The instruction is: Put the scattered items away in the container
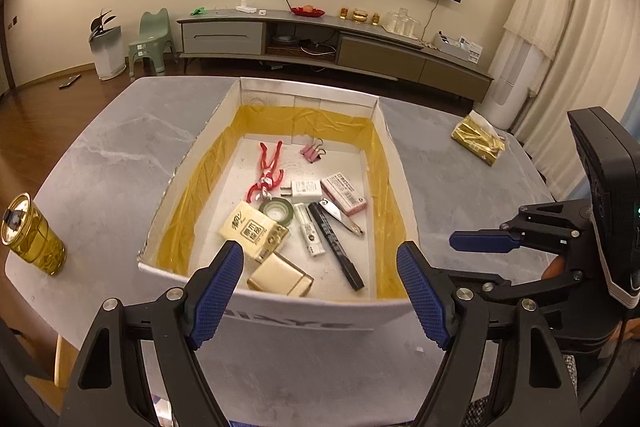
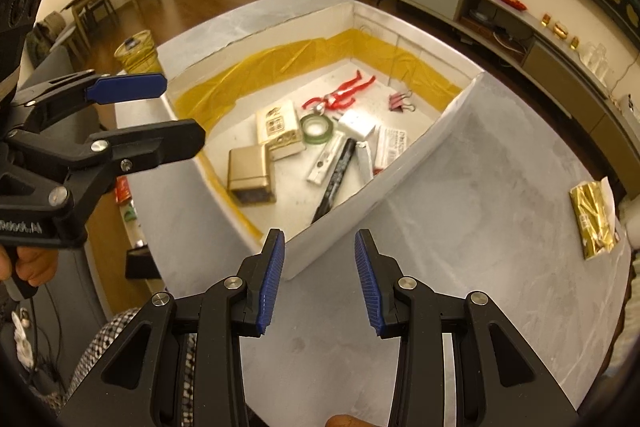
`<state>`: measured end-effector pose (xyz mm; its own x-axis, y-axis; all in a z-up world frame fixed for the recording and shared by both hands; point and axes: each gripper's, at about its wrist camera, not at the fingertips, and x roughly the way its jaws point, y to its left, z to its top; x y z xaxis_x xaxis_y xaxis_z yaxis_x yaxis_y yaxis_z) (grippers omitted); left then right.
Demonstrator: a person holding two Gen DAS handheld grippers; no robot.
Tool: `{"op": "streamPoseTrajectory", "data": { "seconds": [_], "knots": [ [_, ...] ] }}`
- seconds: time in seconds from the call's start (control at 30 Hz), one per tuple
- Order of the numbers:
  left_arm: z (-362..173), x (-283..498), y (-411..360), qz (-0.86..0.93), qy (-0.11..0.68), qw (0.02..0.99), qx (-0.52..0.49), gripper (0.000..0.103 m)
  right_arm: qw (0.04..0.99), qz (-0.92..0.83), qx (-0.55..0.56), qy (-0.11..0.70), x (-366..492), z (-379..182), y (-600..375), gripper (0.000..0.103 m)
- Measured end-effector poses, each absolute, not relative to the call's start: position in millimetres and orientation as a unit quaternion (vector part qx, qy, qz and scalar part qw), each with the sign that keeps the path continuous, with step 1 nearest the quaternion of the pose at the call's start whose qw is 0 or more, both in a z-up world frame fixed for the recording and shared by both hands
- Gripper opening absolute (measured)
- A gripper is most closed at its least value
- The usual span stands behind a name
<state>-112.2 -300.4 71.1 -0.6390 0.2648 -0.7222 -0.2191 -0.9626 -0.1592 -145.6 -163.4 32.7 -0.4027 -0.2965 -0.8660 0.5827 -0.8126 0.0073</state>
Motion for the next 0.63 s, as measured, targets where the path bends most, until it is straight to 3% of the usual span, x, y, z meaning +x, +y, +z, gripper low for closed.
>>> {"op": "streamPoseTrajectory", "data": {
  "seconds": [0.63],
  "knots": [
    [67,-96,-305,0.909,-0.019,0.122,-0.398,0.080,0.256,-0.836,0.439,0.208,-118,32,-191,0.039]
  ]
}}
